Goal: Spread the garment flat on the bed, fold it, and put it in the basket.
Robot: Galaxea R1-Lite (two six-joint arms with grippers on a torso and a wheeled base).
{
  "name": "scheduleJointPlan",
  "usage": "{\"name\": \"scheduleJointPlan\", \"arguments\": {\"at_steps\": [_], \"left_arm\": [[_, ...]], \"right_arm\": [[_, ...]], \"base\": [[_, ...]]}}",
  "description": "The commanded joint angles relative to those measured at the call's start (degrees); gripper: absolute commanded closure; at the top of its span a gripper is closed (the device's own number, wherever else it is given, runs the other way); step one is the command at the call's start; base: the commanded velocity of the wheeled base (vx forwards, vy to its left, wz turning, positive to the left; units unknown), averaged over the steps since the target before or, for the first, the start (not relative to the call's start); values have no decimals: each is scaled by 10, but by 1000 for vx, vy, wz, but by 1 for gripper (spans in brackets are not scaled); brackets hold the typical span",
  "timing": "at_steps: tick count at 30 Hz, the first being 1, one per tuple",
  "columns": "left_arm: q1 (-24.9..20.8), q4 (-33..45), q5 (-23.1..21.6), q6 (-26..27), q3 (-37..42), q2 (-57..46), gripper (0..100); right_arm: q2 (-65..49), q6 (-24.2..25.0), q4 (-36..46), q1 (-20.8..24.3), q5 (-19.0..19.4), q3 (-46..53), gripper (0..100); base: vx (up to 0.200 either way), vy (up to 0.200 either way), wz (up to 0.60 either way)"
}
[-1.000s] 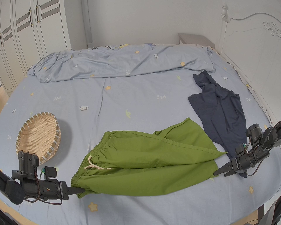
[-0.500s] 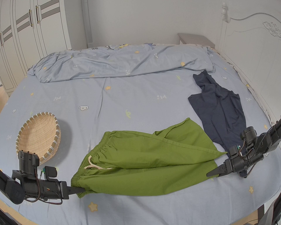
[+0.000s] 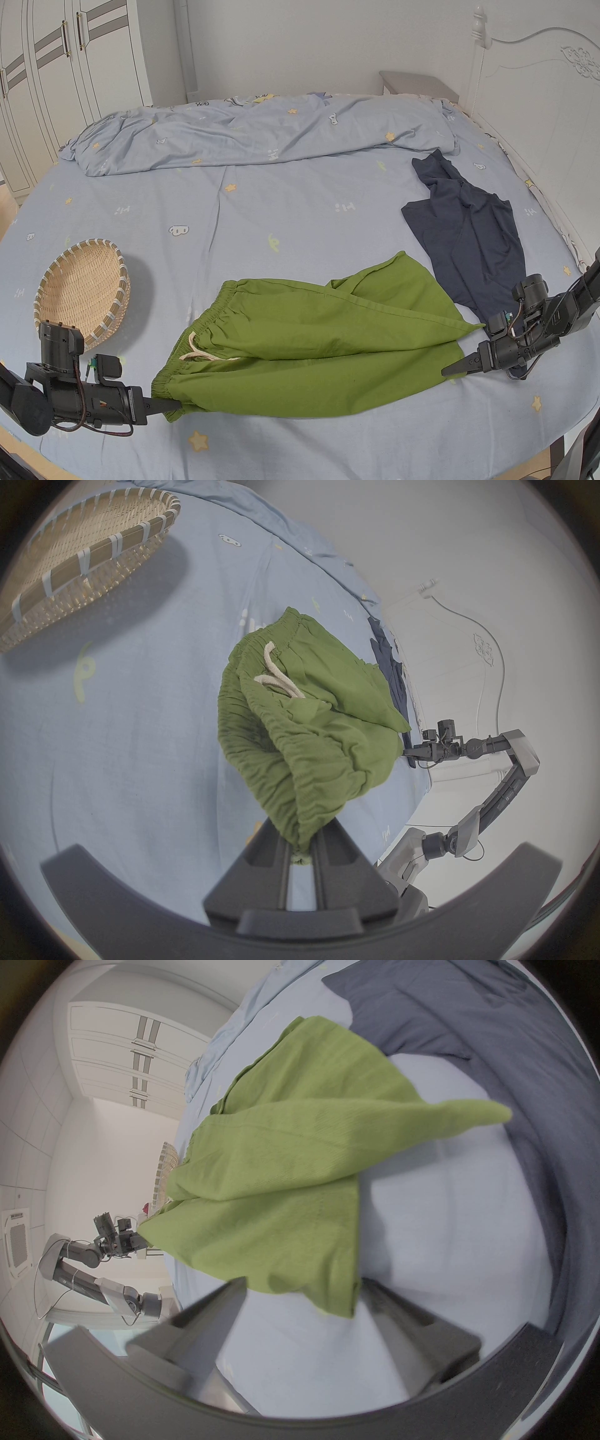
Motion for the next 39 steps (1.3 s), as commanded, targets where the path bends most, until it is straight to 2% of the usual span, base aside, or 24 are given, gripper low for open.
{"name": "scheduleJointPlan", "arguments": {"at_steps": [1,5,15,18,23,25,27,28,30,32,37,39], "left_arm": [[1,0,0,0,0,-1,100],[6,0,0,9,3,0,100],[43,0,-2,29,9,1,100],[53,1,-2,29,17,-7,100],[49,5,-2,30,35,-45,100],[53,23,-2,30,40,-65,100],[53,24,-2,30,40,-66,100],[61,53,-2,36,40,-74,100],[64,70,-2,58,40,-74,100],[74,90,-2,78,40,-75,100],[148,168,-2,172,40,-68,100],[155,179,-2,183,40,-68,100]], "right_arm": [[3,1,-2,-7,0,2,100],[0,-2,-3,-30,2,1,100],[-31,-6,4,-23,3,13,100],[-65,-4,10,1,2,29,100],[-150,-2,87,52,-13,46,100],[-176,-4,106,73,-52,57,100],[-177,-4,106,75,-55,58,100],[-182,0,106,115,-87,72,100],[-183,3,106,126,-87,79,100],[-185,2,106,125,-87,86,100],[-191,-1,105,111,-91,112,100],[-191,-1,104,110,-91,115,100]], "base": [[0,0,0],[0,0,0],[0,0,0],[0,0,0],[0,0,0],[0,0,0],[0,0,0],[0,0,0],[0,0,0],[0,0,0],[0,0,0],[0,0,0]]}}
